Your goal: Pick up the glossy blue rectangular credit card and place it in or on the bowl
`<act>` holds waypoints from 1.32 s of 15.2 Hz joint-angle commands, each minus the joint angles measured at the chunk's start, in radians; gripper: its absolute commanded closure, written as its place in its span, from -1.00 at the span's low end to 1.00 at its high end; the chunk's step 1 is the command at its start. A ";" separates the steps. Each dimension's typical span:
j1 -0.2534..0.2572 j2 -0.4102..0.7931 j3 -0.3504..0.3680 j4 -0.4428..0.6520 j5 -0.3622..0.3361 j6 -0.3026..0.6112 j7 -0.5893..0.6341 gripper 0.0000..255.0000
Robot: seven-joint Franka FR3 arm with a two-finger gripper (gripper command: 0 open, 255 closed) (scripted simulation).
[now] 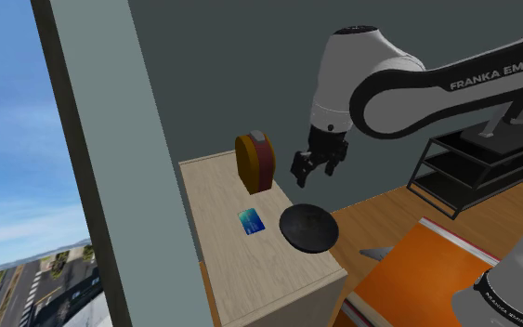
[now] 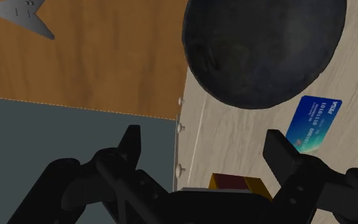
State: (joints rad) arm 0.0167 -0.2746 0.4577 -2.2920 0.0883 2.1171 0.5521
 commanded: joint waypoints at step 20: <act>0.146 0.701 0.067 0.514 -0.507 0.066 0.573 -1.00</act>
State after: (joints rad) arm 0.1600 0.4152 0.5293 -1.7780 -0.4109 2.1724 1.1207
